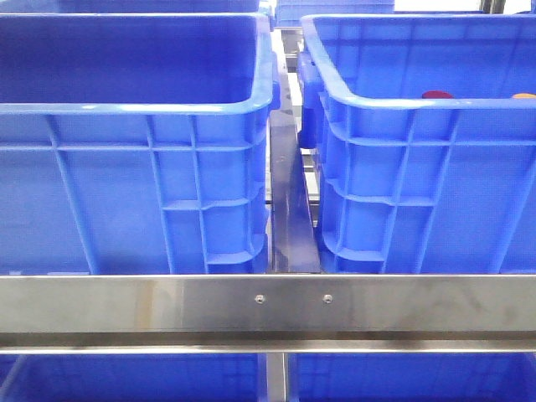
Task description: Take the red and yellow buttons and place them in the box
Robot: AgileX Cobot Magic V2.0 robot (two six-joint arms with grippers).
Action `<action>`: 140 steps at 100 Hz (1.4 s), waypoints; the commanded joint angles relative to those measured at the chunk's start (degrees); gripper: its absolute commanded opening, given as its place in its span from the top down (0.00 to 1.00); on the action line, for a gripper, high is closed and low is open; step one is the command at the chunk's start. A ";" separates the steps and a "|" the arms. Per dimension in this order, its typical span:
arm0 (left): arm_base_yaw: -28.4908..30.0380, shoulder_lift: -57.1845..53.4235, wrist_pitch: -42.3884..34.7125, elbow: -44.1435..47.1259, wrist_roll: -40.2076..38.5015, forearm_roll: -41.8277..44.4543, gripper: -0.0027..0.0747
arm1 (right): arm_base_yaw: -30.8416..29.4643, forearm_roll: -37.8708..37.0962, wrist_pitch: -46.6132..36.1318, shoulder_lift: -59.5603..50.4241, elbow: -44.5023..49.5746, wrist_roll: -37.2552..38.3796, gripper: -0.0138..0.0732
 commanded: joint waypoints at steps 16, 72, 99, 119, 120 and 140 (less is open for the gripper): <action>0.11 -1.60 -4.58 2.49 -0.07 -0.45 0.99 | 0.02 0.77 -0.99 -0.16 -1.53 -0.32 0.92; 0.11 -1.60 -4.58 2.49 -0.07 -0.45 0.99 | 5.96 -58.27 -9.46 -4.21 -1.82 51.88 0.92; 0.11 -1.60 -4.58 2.49 -0.07 -0.45 0.99 | 14.21 -82.10 -17.77 -5.29 1.05 73.90 0.92; 0.11 -1.60 -4.58 2.49 -0.07 -0.45 0.99 | 14.14 -82.10 -19.26 -12.85 6.80 74.82 0.92; 0.11 -1.60 -4.58 2.49 -0.07 -0.45 0.99 | 14.14 -82.10 -19.26 -13.25 7.27 74.82 0.92; 0.11 -1.60 -4.58 2.49 -0.07 -0.45 0.99 | 14.03 -82.10 -19.26 -25.23 14.69 74.82 0.92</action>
